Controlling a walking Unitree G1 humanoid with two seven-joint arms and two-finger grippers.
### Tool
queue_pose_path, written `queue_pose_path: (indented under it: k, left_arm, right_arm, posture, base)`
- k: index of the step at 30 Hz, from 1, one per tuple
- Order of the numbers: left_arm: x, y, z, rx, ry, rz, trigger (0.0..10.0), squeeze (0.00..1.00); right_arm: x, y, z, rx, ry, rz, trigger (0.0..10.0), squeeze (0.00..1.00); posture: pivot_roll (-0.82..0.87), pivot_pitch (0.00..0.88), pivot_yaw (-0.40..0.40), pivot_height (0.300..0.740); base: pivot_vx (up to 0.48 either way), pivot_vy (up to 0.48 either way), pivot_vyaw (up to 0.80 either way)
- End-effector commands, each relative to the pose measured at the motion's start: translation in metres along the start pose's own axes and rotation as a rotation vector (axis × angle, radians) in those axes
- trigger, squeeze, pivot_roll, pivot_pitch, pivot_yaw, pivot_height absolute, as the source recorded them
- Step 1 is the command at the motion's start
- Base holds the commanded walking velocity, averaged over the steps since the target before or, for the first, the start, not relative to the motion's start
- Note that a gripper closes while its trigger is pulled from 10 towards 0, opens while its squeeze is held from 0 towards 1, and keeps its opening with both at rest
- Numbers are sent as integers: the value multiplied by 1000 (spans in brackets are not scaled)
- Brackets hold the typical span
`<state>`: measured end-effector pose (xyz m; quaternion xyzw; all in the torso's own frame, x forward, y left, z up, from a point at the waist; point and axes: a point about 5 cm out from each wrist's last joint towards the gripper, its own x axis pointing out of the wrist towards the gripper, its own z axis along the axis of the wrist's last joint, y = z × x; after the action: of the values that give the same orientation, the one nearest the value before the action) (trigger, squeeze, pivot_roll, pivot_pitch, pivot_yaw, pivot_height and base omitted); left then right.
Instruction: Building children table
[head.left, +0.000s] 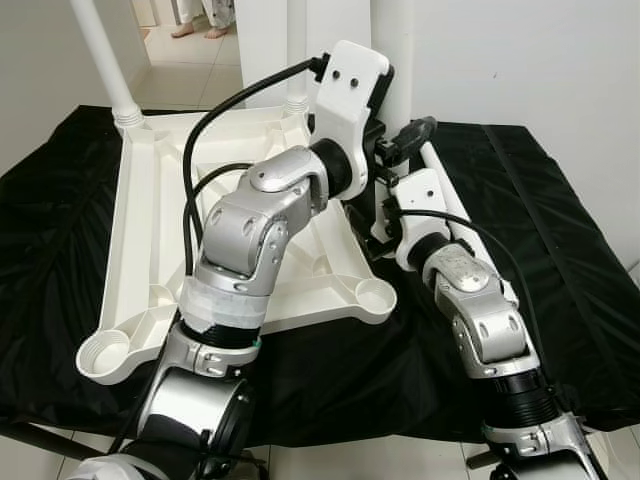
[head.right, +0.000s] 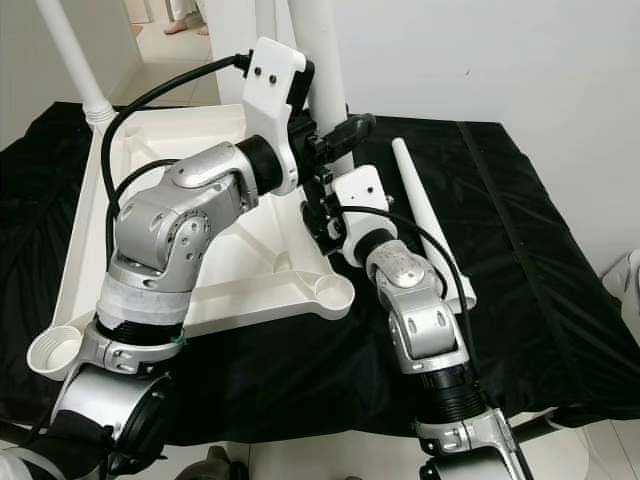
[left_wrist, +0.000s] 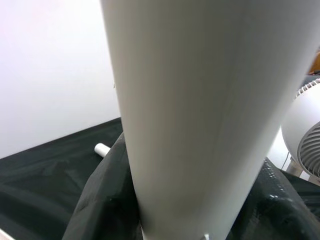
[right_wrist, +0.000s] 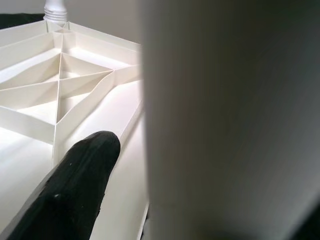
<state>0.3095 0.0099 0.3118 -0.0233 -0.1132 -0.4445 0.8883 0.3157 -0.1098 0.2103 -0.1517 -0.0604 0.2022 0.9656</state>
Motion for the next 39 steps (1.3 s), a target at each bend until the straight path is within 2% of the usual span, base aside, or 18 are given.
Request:
queue_pose_path:
  k: [1, 5, 6, 7, 8, 9, 10, 11, 12, 26, 27, 29, 30, 34, 35, 36, 39]
  left_arm:
    - [0, 0, 4, 27, -26, 64, 10000, 0]
    - [0, 0, 4, 30, -27, 61, 10000, 0]
    - [0, 0, 5, 30, -28, 60, 10000, 0]
    - [0, 0, 5, 30, -28, 59, 10000, 0]
    - [0, 0, 5, 31, -29, 57, 10000, 0]
    - [0, 0, 5, 31, -29, 57, 10000, 0]
    - [1, -1, 5, 31, -28, 55, 10000, 0]
    - [1, -1, 5, 32, -28, 54, 10000, 0]
    - [1, -1, 5, 32, -28, 53, 10000, 0]
    - [2, -2, 2, 30, -9, 47, 10000, 0]
    - [2, -2, 2, 28, -10, 46, 10000, 0]
    - [2, -2, 2, 26, -12, 46, 10000, 0]
    - [2, -2, 2, 25, -13, 46, 10000, 0]
    - [1, 0, 1, 13, -16, 52, 10000, 0]
    - [1, 0, 1, 3, -20, 56, 10000, 165]
    - [0, 0, 2, -10, -24, 47, 10000, 1000]
    - [-1, -1, 3, -24, -30, 30, 10000, 1000]
  right_arm:
    - [1, -1, 3, -18, 6, -3, 10000, 0]
    - [1, -2, 3, -21, 10, -3, 10000, 0]
    - [0, -1, 3, -20, 14, 1, 7647, 0]
    - [0, -1, 2, -19, 17, 4, 7647, 0]
    - [0, -1, 2, -22, 19, 3, 4667, 0]
    - [0, -1, 2, -22, 19, 3, 4667, 0]
    - [0, -1, 1, -24, 19, 5, 2980, 0]
    - [0, -1, 1, -24, 19, 7, 2314, 0]
    - [0, -1, 1, -28, 16, 10, 0, 0]
    - [-3, 4, 0, -94, -2, 61, 0, 0]
    - [-3, 4, 0, -91, 0, 56, 1765, 0]
    - [-3, 3, 0, -88, 2, 52, 1765, 0]
    - [-3, 2, 0, -85, 3, 42, 10000, 0]
    - [-2, 1, -1, -75, 4, 28, 10000, 0]
    - [-2, 1, -1, -71, 4, 27, 10000, 0]
    - [-2, 1, -1, -61, 6, 24, 10000, 0]
    - [-2, 1, -1, -44, 5, 17, 10000, 0]
  posture:
    - [55, 27, -1, 740]
    - [54, 28, -1, 740]
    - [54, 28, -1, 740]
    - [54, 28, -1, 740]
    - [54, 28, -1, 740]
    - [54, 28, -1, 740]
    - [54, 28, -1, 740]
    - [54, 28, -1, 740]
    - [54, 28, 1, 740]
    - [57, 27, 1, 740]
    - [57, 26, 1, 740]
    - [57, 26, 1, 740]
    - [57, 24, 2, 740]
    - [57, 21, 3, 740]
    - [57, 21, 3, 740]
    - [58, 18, 3, 740]
    - [59, 15, 3, 740]
  base:
    - [0, 0, 0]
    - [0, 0, 0]
    - [0, 0, 0]
    - [0, 0, 0]
    - [0, 0, 0]
    - [0, 0, 0]
    - [0, 0, 0]
    - [0, 0, 0]
    - [0, 0, 0]
    - [0, 0, 0]
    - [0, 0, 0]
    - [0, 0, 0]
    - [0, 0, 0]
    - [0, 0, 0]
    - [0, 0, 0]
    - [0, 0, 0]
    - [0, 0, 0]
